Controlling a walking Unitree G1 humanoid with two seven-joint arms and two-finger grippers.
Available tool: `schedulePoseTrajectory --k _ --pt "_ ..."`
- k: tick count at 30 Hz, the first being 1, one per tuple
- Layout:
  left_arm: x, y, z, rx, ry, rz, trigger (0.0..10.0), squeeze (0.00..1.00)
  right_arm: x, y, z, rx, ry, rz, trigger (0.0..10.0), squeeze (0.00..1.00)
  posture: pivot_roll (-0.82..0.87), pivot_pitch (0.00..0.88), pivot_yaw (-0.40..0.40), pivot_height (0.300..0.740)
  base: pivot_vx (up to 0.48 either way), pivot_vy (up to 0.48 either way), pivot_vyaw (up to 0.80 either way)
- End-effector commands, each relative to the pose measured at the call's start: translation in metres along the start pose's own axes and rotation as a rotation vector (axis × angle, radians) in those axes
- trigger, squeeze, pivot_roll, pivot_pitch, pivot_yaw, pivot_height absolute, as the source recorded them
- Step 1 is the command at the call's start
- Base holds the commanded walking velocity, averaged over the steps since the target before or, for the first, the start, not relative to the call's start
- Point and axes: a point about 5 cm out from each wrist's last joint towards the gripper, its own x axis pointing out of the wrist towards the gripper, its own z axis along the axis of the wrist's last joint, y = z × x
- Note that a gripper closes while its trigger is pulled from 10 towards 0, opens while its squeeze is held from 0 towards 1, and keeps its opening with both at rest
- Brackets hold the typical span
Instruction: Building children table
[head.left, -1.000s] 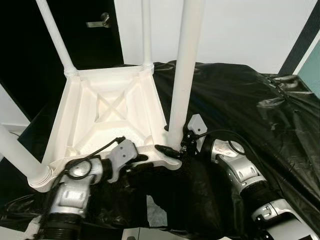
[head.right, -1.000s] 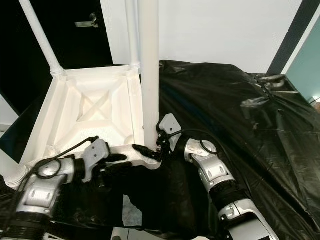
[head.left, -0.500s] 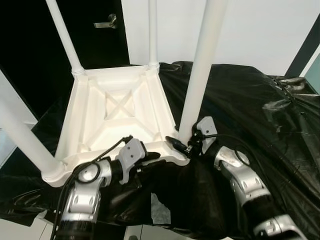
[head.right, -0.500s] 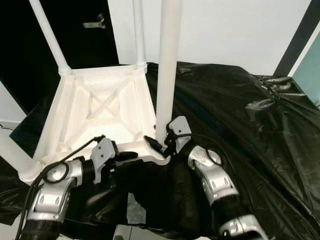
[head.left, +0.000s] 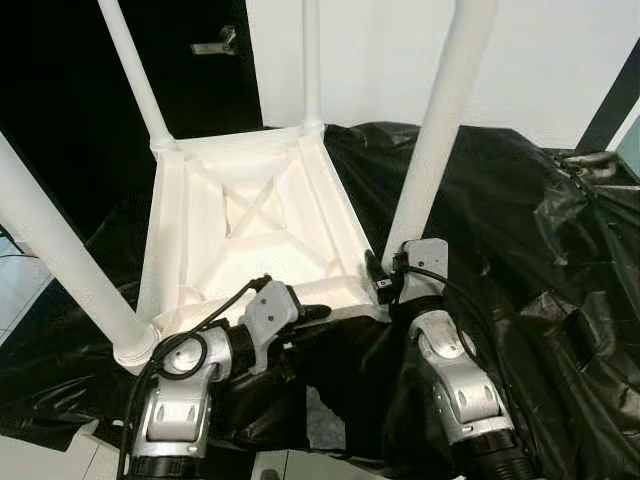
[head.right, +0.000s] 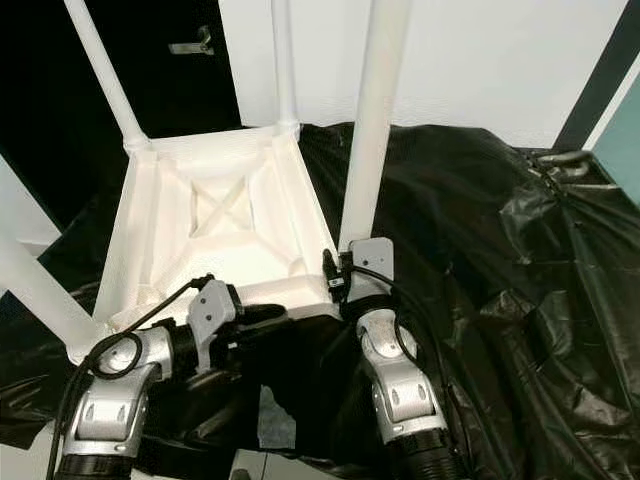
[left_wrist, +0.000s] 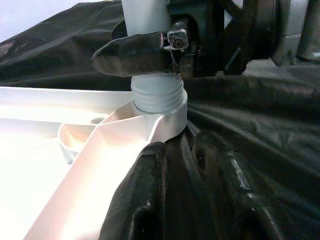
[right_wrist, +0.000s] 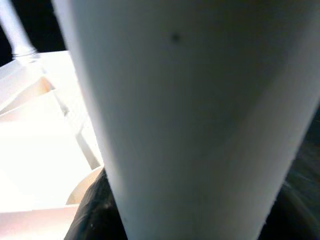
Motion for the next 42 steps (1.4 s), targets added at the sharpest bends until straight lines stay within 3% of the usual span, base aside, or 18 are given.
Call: schedulePoseTrajectory --k 1,8,9,10,11,16,17,19,20,22,23,24,26,36,37,38,39,42 --pt "0.0 0.015 0.001 -0.001 0.009 0.339 10.0 0.0 -0.003 -0.009 -0.003 -0.003 0.018 -0.06 10.0 0.0 0.06 0.0 0.024 0.74 0.0 0.0 0.0" --pt "0.007 0.011 0.005 -0.012 -0.006 0.331 10.0 0.0 -0.003 -0.016 0.003 0.008 -0.011 -0.03 10.0 0.0 0.06 0.0 0.019 0.74 0.0 0.0 0.0" --pt "0.008 0.01 0.005 -0.011 -0.007 0.327 10.0 0.0 -0.003 -0.019 0.003 0.003 -0.007 -0.024 10.0 0.07 0.06 0.0 0.017 0.74 0.0 0.0 0.0" --pt "0.008 0.01 0.005 -0.011 -0.007 0.327 10.0 0.0 -0.003 -0.019 0.003 0.003 -0.007 -0.024 10.0 0.07 0.06 0.0 0.017 0.74 0.0 0.0 0.0" --pt "0.008 0.008 0.005 -0.011 -0.006 0.322 10.0 0.0 -0.002 -0.027 0.004 0.009 -0.008 -0.023 10.0 1.0 0.06 0.0 0.011 0.74 0.0 0.0 0.0" --pt "0.007 0.007 0.006 -0.012 -0.009 0.326 10.0 0.0 -0.003 -0.034 0.007 0.003 -0.036 0.042 10.0 1.0 0.06 0.0 0.011 0.74 0.0 0.0 0.0" --pt "0.007 0.006 0.006 0.004 -0.006 0.325 10.0 0.0 -0.005 -0.038 0.008 -0.007 -0.046 0.131 10.0 1.0 0.06 0.0 0.013 0.74 0.0 0.0 0.0" --pt "0.006 0.006 0.006 0.007 -0.005 0.324 10.0 0.0 -0.005 -0.04 0.008 -0.005 -0.048 0.16 10.0 1.0 0.06 0.0 0.013 0.74 0.0 0.0 0.0" --pt "0.007 0.005 0.006 0.008 -0.002 0.32 10.0 0.0 -0.006 -0.04 0.007 -0.006 -0.036 0.235 10.0 0.53 0.06 0.0 0.015 0.74 0.0 0.0 0.0" --pt "0.007 0.005 0.006 0.008 0.0 0.318 10.0 0.0 -0.006 -0.04 0.006 -0.014 -0.032 0.269 10.0 0.53 0.06 0.0 0.017 0.74 0.0 0.0 0.0" --pt "0.007 0.005 0.006 0.01 0.002 0.313 10.0 0.0 -0.007 -0.042 0.005 -0.033 -0.026 0.33 10.0 0.0 0.06 0.0 0.018 0.74 0.0 0.0 0.0" --pt "0.007 0.005 0.006 0.01 0.002 0.313 10.0 0.0 -0.007 -0.042 0.005 -0.033 -0.026 0.33 10.0 0.0 0.06 0.0 0.018 0.74 0.0 0.0 0.0" --pt "0.007 0.004 0.006 0.009 0.008 0.307 10.0 0.0 -0.006 -0.044 0.003 -0.065 -0.006 0.462 10.0 0.0 0.06 0.0 0.023 0.74 0.0 0.0 0.0" --pt "0.01 0.003 0.005 0.011 0.014 0.302 10.0 0.0 0.004 -0.049 -0.003 -0.138 0.042 0.645 10.0 0.0 0.07 0.0 0.016 0.74 0.0 0.0 0.0" --pt "0.01 0.003 0.005 0.012 0.015 0.3 10.0 0.0 0.007 -0.05 -0.005 -0.159 0.05 0.661 3.7 0.0 0.07 0.0 0.012 0.74 0.0 0.0 0.0" --pt "0.01 0.003 0.005 0.012 0.015 0.3 10.0 0.0 0.007 -0.05 -0.005 -0.159 0.05 0.661 3.7 0.0 0.07 0.0 0.012 0.74 0.0 0.0 0.0" --pt "0.011 0.002 0.004 0.008 0.024 0.296 10.0 0.0 0.01 -0.051 -0.007 -0.175 0.061 0.682 0.0 0.0 0.08 0.0 0.009 0.74 0.0 0.0 0.0" --pt "0.011 0.002 0.003 0.001 0.03 0.293 10.0 0.0 0.011 -0.052 -0.008 -0.169 0.068 0.68 0.0 0.0 0.08 0.0 0.001 0.74 0.0 0.0 0.0"
